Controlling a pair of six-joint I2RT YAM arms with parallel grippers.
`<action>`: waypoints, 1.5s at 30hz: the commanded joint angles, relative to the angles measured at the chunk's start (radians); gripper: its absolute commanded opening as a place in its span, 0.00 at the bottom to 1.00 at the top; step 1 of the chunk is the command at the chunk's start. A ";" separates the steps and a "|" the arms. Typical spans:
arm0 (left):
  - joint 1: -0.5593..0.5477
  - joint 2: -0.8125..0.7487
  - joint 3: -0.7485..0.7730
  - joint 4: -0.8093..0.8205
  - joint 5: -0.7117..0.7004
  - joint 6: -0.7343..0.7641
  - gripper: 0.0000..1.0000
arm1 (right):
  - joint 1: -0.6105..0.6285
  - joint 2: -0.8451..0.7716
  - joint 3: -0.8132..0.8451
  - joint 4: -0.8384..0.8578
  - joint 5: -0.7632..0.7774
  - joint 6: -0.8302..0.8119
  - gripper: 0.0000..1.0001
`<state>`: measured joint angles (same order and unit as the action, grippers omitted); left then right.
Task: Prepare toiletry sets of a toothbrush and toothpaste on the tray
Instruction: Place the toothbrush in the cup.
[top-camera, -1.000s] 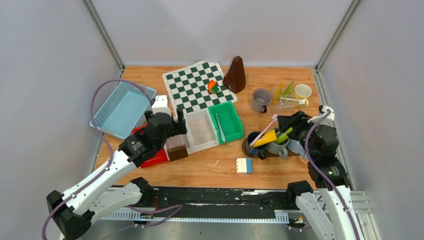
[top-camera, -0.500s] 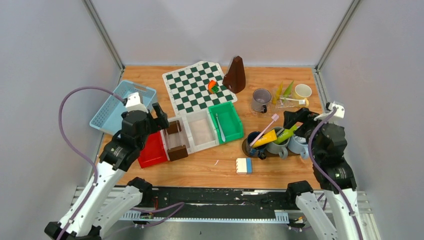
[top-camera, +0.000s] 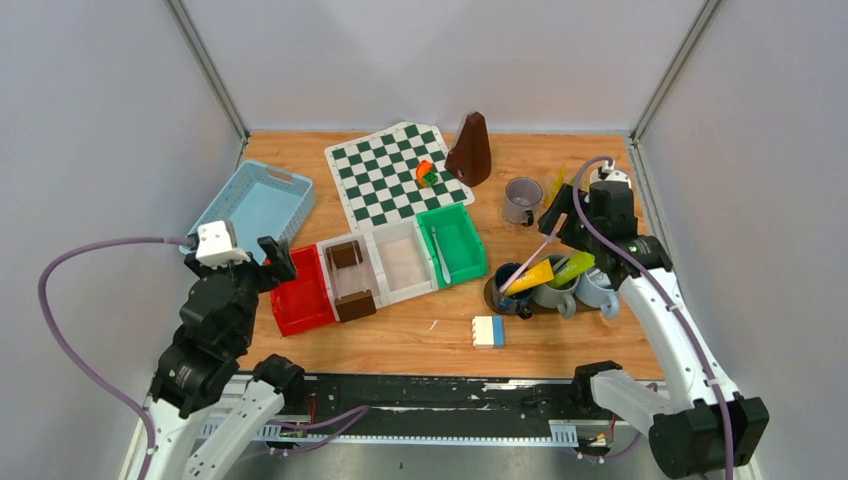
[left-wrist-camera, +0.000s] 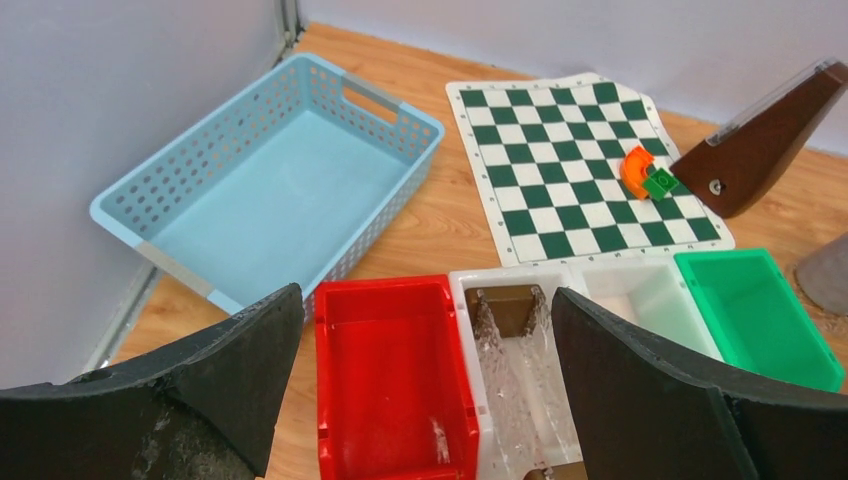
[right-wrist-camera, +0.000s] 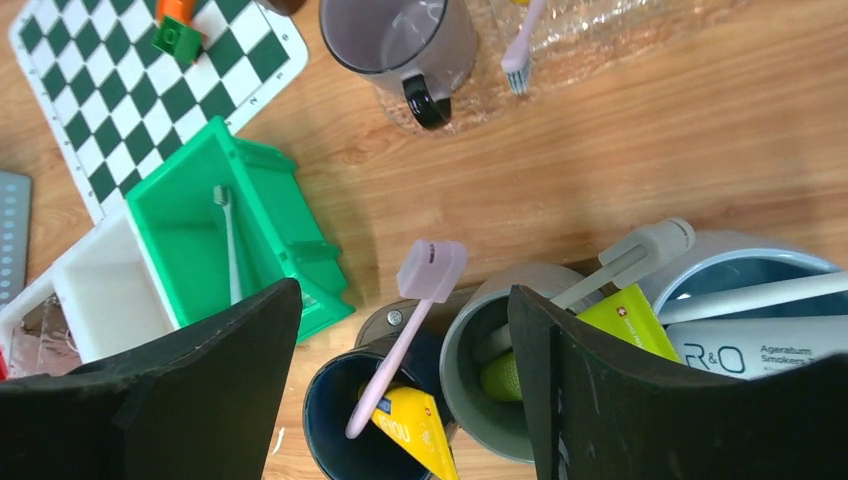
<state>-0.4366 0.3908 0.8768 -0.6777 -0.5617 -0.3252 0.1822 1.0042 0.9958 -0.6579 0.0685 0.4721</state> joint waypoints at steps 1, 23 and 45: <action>0.006 -0.069 -0.042 0.027 -0.035 0.113 1.00 | 0.002 0.057 0.033 0.007 0.037 0.067 0.76; 0.006 -0.182 -0.182 0.105 -0.012 0.148 1.00 | 0.002 0.100 -0.106 0.191 0.044 0.149 0.48; 0.006 -0.197 -0.197 0.131 -0.009 0.173 1.00 | 0.005 -0.444 -0.434 0.533 -0.026 0.015 0.08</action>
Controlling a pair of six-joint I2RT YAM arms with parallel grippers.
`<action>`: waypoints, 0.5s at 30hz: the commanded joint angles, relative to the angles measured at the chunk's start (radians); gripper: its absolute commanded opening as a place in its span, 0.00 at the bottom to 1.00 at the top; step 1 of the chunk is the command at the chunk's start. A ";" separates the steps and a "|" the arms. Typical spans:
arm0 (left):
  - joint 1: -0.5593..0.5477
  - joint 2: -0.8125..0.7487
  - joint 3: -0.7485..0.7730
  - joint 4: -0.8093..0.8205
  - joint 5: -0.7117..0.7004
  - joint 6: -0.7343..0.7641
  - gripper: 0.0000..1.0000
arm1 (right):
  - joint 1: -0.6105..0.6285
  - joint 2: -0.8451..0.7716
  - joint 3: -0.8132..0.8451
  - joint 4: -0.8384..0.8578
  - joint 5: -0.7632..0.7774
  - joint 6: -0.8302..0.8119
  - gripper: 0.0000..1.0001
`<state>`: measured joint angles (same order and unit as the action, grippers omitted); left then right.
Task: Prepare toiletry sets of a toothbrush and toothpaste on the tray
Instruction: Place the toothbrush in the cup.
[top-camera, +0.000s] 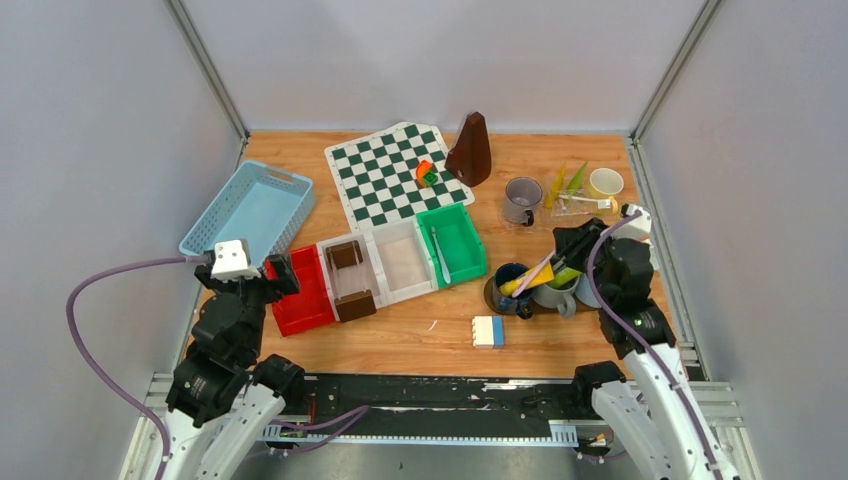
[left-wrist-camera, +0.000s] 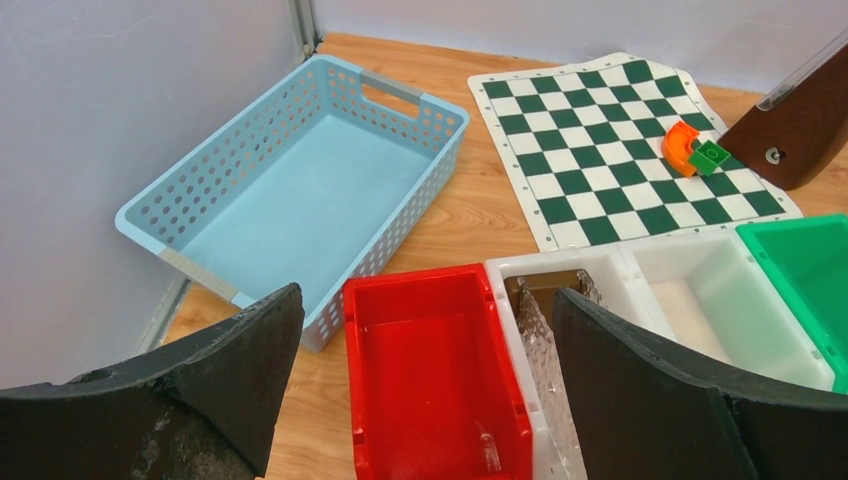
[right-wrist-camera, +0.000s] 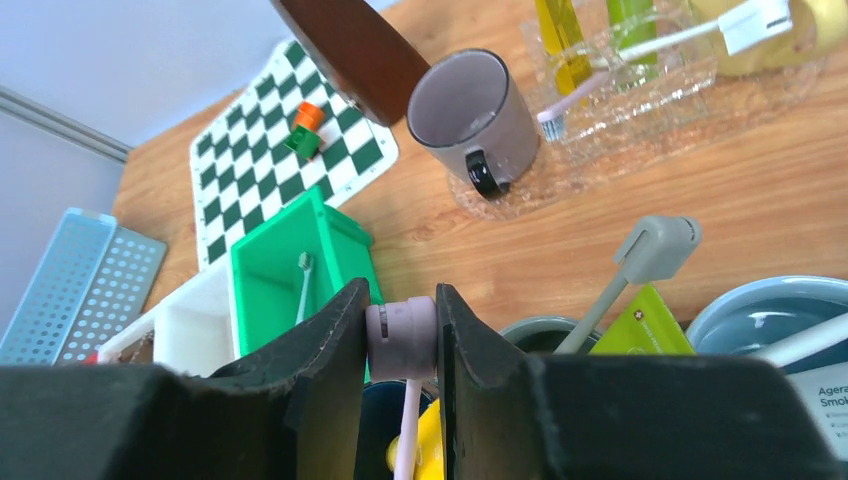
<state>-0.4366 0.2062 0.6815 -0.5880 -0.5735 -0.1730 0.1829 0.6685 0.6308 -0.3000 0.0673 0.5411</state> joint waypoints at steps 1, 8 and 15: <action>0.006 -0.013 -0.003 0.043 0.004 0.022 1.00 | 0.005 -0.136 -0.087 0.195 -0.028 -0.058 0.08; 0.006 -0.020 -0.003 0.045 0.002 0.028 1.00 | 0.007 -0.225 -0.146 0.326 -0.083 -0.075 0.08; 0.006 -0.046 -0.010 0.049 0.001 0.035 1.00 | 0.014 -0.228 -0.208 0.470 -0.100 -0.069 0.09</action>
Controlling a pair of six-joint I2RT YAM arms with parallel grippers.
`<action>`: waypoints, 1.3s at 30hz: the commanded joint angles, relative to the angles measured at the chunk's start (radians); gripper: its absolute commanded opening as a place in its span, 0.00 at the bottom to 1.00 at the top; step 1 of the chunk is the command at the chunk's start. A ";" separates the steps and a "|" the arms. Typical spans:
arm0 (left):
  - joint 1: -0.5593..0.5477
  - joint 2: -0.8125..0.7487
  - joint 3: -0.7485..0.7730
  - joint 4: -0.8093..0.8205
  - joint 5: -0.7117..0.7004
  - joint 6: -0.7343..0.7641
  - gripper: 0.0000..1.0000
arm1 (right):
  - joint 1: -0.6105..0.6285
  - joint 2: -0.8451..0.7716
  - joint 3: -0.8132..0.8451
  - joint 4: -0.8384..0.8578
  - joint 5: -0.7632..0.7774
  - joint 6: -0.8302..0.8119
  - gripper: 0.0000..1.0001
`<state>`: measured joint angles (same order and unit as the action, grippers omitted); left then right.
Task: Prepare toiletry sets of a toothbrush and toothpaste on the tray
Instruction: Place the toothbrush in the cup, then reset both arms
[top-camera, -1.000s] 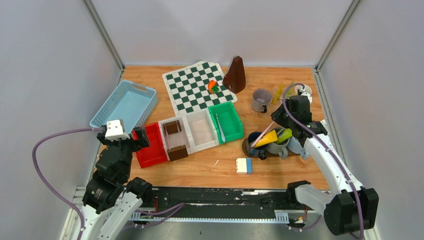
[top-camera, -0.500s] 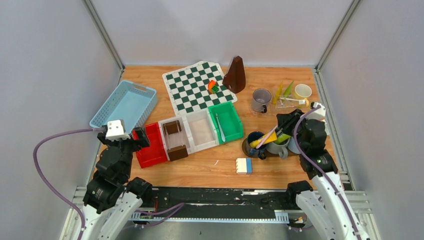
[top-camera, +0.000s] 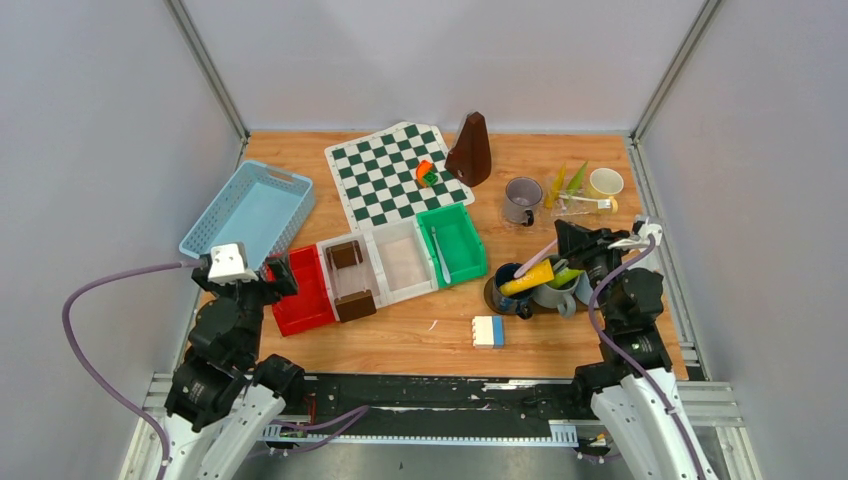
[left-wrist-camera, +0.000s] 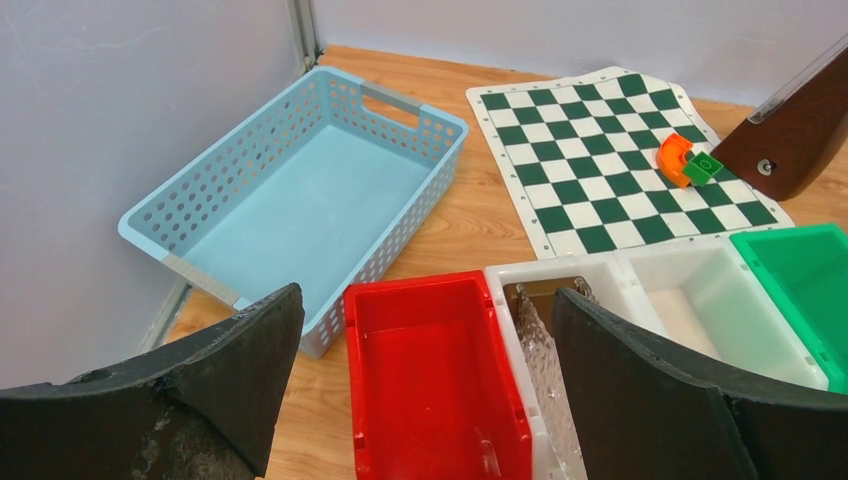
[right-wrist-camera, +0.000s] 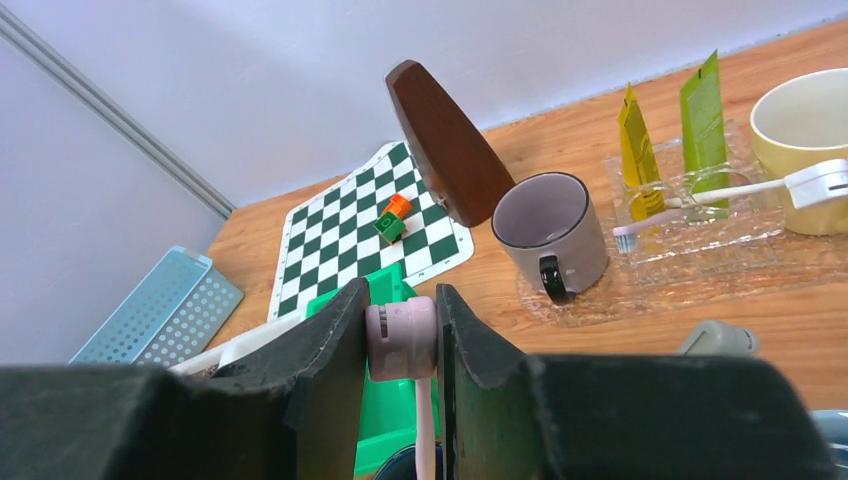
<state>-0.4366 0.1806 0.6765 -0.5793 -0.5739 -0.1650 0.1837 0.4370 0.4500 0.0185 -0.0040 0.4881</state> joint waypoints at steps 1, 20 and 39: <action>0.006 -0.022 -0.005 0.041 0.000 0.028 1.00 | 0.018 0.010 -0.035 0.168 -0.031 -0.017 0.09; 0.006 -0.059 -0.015 0.049 0.007 0.042 1.00 | 0.261 0.104 -0.147 0.275 0.173 -0.059 0.26; 0.006 -0.076 0.009 0.024 0.007 0.021 1.00 | 0.270 -0.204 0.131 -0.278 0.390 -0.094 0.92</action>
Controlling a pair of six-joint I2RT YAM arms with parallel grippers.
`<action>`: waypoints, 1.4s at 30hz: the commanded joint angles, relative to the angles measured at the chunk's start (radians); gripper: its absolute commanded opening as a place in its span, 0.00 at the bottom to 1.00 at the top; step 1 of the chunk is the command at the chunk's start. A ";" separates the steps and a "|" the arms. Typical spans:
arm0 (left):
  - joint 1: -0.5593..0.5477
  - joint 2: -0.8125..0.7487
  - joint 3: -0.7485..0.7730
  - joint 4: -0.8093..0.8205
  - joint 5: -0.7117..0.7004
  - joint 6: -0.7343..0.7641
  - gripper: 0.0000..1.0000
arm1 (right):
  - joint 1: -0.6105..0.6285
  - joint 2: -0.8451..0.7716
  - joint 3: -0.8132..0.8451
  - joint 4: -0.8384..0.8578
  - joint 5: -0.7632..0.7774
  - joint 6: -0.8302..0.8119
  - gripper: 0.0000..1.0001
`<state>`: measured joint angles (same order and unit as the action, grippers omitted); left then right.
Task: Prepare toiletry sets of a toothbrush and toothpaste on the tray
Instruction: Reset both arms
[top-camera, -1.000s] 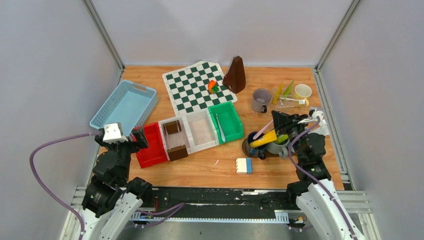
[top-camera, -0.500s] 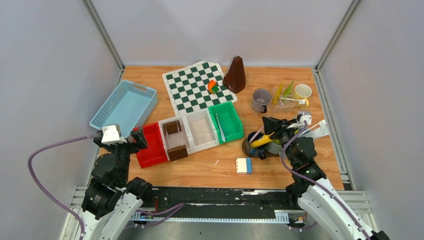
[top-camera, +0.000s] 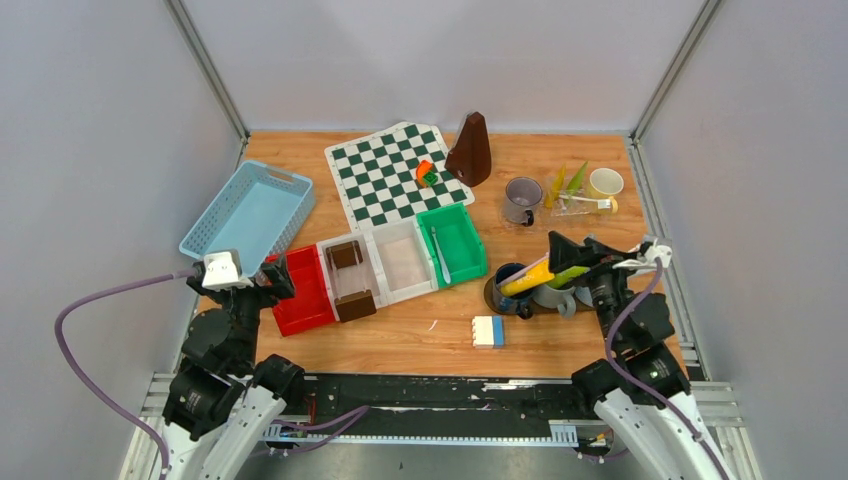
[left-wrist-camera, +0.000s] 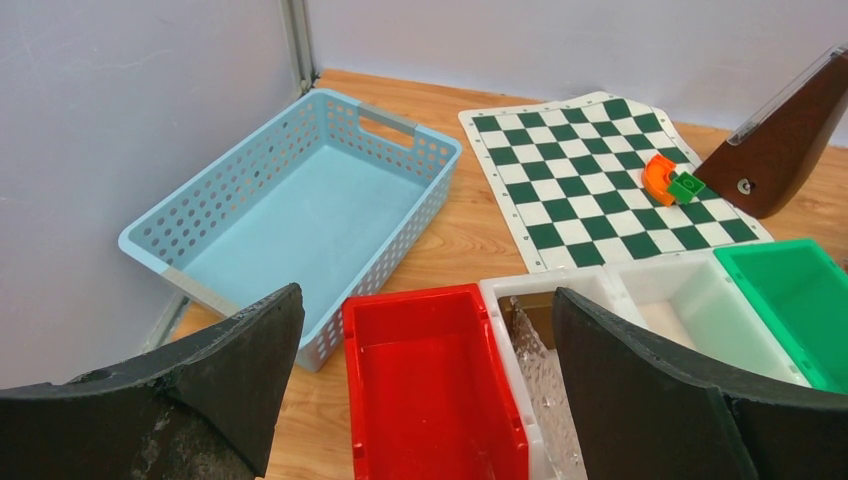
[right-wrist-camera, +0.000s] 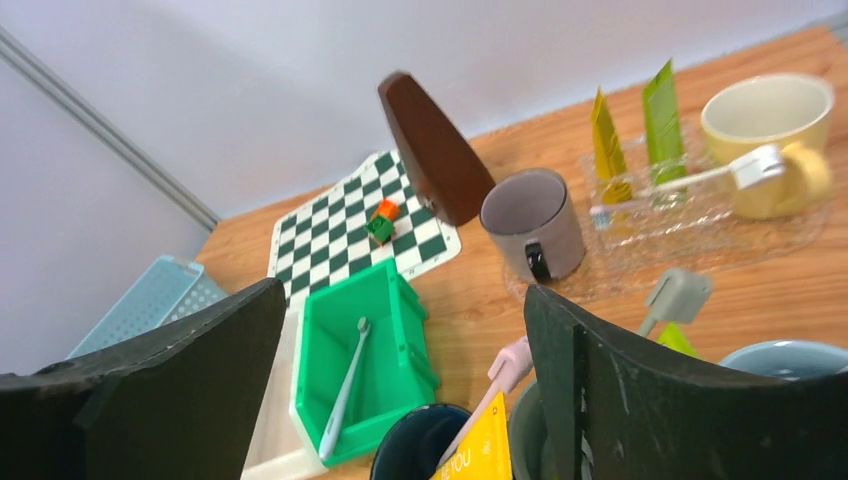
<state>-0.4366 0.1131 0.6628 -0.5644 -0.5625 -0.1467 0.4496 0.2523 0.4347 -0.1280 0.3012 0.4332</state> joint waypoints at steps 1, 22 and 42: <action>0.006 -0.006 0.037 -0.002 -0.006 0.000 1.00 | 0.005 -0.020 0.181 -0.161 0.099 -0.059 0.96; 0.006 0.035 0.412 -0.276 -0.053 -0.048 1.00 | 0.005 -0.248 0.486 -0.523 0.341 -0.288 1.00; 0.006 -0.104 0.327 -0.204 -0.149 -0.071 1.00 | 0.005 -0.249 0.463 -0.511 0.359 -0.281 1.00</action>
